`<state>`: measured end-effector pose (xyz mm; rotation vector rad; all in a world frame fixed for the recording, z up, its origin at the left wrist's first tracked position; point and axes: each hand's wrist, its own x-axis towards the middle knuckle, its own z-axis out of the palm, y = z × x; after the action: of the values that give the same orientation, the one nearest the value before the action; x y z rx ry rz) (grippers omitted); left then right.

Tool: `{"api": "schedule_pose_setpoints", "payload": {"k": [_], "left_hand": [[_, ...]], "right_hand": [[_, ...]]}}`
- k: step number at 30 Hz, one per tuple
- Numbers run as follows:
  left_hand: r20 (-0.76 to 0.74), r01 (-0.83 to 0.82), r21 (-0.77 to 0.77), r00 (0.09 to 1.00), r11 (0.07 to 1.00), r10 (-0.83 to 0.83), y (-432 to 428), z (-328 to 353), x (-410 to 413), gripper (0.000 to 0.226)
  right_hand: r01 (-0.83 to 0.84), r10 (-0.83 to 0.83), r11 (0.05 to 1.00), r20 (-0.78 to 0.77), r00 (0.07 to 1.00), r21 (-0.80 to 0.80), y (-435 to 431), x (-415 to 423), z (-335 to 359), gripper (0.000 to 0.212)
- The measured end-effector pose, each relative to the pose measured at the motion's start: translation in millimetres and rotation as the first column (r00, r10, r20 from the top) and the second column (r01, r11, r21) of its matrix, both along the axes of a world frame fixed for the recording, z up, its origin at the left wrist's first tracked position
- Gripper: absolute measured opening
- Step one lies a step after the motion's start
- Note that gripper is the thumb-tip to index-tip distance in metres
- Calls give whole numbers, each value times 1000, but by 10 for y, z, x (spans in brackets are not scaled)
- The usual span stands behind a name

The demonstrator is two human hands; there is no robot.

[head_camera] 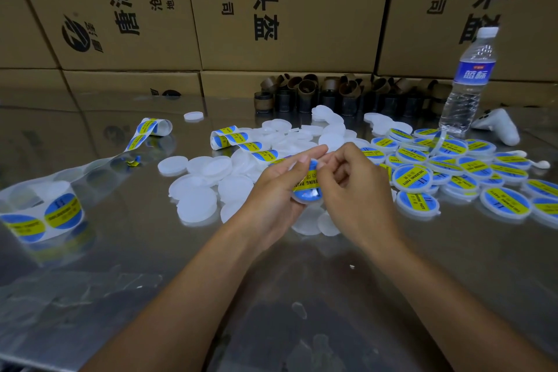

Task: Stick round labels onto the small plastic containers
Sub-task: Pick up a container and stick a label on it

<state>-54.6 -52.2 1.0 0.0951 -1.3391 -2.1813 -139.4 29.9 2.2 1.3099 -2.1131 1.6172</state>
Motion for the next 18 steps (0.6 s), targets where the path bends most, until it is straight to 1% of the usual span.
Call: {"api": "schedule_pose_setpoints", "payload": {"k": [2,3,4,6,8,9,12,15,18], "left_hand": [[-39,14,30,999,999,-12,-12,10,4,37],[-58,22,47,998,999,-19,-19,16,5,36],[-70,29,60,997,998,-25,-23,20,5,36],[-82,39,75,996,996,-33,-30,24,5,36],[-91,50,82,995,995,-43,-37,27,8,35],[-92,52,82,995,995,-45,-42,28,9,34],[-84,44,73,996,996,-38,-52,33,12,34],[-43,-6,29,999,1000,7,-53,9,16,33],[72,-98,-113,992,989,106,-47,-40,18,33]], "right_hand": [[40,-34,996,-75,997,82,8,2,-16,28],[47,-40,994,-72,997,97,9,0,-20,30],[41,-37,995,-37,999,89,8,-3,-18,31],[-15,12,999,113,994,28,3,-2,3,28],[-106,113,994,279,954,-41,3,-4,42,21],[-149,161,987,332,929,-63,7,-8,57,20],[-258,280,960,383,880,-109,19,-20,73,18],[-279,317,948,382,868,-152,11,-25,82,17],[-210,279,955,395,875,-208,1,-42,79,17]]}}
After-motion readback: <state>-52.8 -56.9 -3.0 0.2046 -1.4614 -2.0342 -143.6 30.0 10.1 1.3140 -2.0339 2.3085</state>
